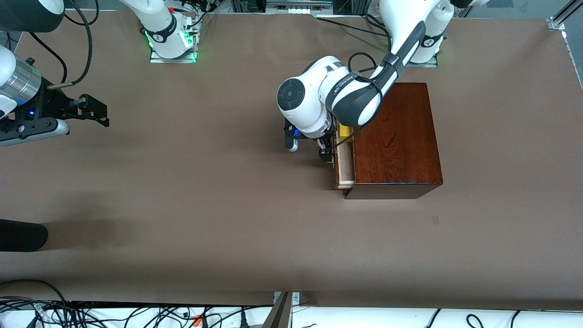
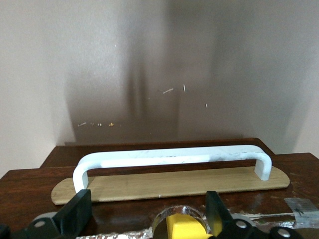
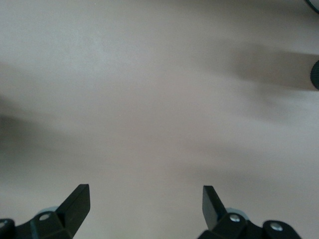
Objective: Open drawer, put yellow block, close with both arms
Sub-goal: 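Push the drawer shut into the box with the left gripper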
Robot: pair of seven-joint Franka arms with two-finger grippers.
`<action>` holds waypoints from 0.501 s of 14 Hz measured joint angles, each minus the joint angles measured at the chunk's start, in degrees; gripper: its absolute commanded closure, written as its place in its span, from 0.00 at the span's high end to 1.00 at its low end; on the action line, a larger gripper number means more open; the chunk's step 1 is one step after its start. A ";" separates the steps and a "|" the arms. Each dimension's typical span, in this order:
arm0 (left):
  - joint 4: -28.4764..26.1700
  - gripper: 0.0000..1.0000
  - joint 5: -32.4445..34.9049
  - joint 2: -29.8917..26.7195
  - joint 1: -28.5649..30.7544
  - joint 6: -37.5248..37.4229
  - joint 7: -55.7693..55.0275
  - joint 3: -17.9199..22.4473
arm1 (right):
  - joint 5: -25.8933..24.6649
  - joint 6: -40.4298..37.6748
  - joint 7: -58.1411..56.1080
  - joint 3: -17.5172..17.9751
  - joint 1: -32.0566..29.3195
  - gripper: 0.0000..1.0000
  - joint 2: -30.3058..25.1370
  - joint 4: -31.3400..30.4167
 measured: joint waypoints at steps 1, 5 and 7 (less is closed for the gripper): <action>-0.73 1.00 0.00 -0.38 0.45 -0.01 0.00 0.01 | 0.00 0.00 0.00 -0.01 -0.02 1.00 0.00 0.00; -3.94 1.00 0.57 -1.99 1.91 -0.48 0.00 0.42 | 0.00 0.00 0.00 -0.01 -0.04 1.00 0.01 0.00; -4.45 1.00 0.81 -2.25 2.91 -1.36 0.20 0.39 | 0.00 0.00 0.00 -0.01 -0.05 1.00 0.01 0.00</action>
